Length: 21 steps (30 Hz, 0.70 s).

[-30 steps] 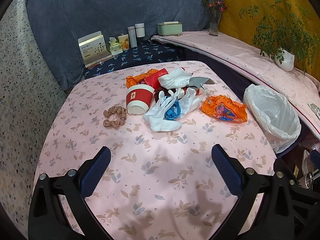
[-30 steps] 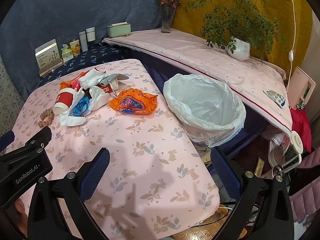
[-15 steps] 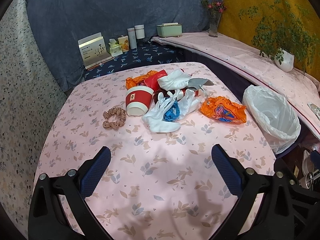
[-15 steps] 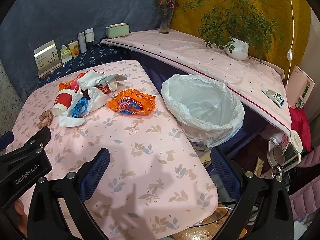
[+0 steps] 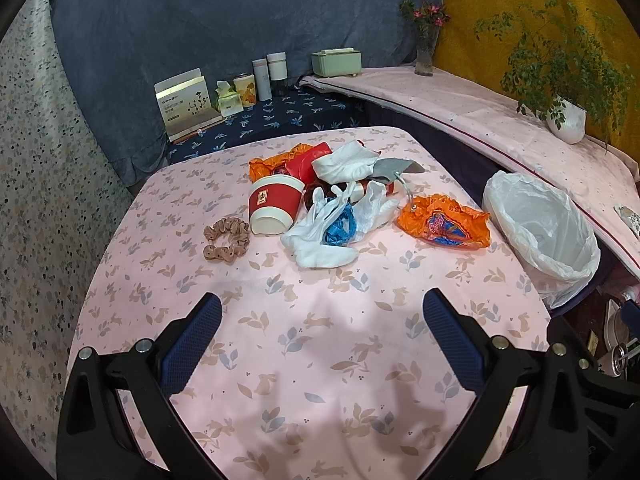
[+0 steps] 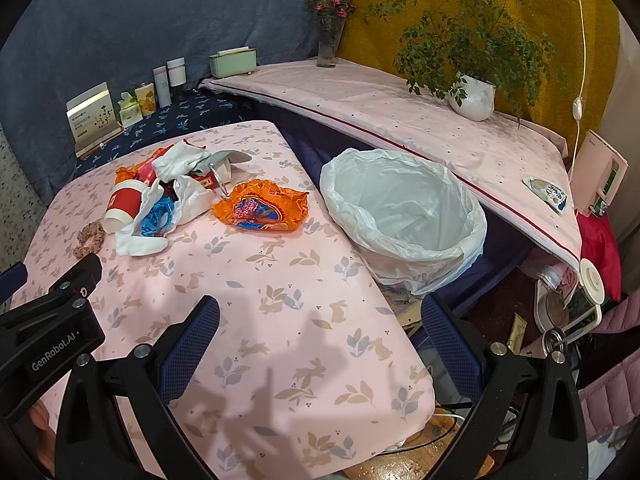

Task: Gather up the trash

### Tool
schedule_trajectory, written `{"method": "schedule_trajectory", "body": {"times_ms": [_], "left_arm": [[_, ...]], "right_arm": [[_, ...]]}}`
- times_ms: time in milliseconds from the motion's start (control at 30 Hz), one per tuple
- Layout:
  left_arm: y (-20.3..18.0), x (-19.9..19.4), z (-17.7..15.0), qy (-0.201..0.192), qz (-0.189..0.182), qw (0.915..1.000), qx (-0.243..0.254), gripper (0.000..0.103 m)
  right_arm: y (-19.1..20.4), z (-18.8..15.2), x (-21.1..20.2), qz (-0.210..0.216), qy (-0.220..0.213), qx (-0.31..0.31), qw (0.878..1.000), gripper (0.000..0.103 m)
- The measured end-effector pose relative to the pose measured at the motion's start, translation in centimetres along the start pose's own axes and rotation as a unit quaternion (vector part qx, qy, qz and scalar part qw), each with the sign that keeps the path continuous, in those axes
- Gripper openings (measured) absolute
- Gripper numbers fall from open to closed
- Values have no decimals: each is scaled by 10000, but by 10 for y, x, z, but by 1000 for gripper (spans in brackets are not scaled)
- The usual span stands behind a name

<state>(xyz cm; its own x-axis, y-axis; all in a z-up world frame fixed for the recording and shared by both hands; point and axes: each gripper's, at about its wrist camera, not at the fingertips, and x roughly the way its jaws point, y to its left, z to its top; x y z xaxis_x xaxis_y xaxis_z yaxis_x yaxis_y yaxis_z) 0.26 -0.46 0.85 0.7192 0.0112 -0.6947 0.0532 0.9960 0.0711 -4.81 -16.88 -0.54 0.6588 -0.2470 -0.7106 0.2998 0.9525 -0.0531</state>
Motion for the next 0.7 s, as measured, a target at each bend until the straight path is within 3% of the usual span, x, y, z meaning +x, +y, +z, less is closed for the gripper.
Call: {"method": "schedule_trajectory", "body": {"times_ms": [700], "left_arm": [[-5,-1,0,-142,-37,9999,40,96]], "right_arm": [[-4,1,0,-86,-18,48,9999,96]]}}
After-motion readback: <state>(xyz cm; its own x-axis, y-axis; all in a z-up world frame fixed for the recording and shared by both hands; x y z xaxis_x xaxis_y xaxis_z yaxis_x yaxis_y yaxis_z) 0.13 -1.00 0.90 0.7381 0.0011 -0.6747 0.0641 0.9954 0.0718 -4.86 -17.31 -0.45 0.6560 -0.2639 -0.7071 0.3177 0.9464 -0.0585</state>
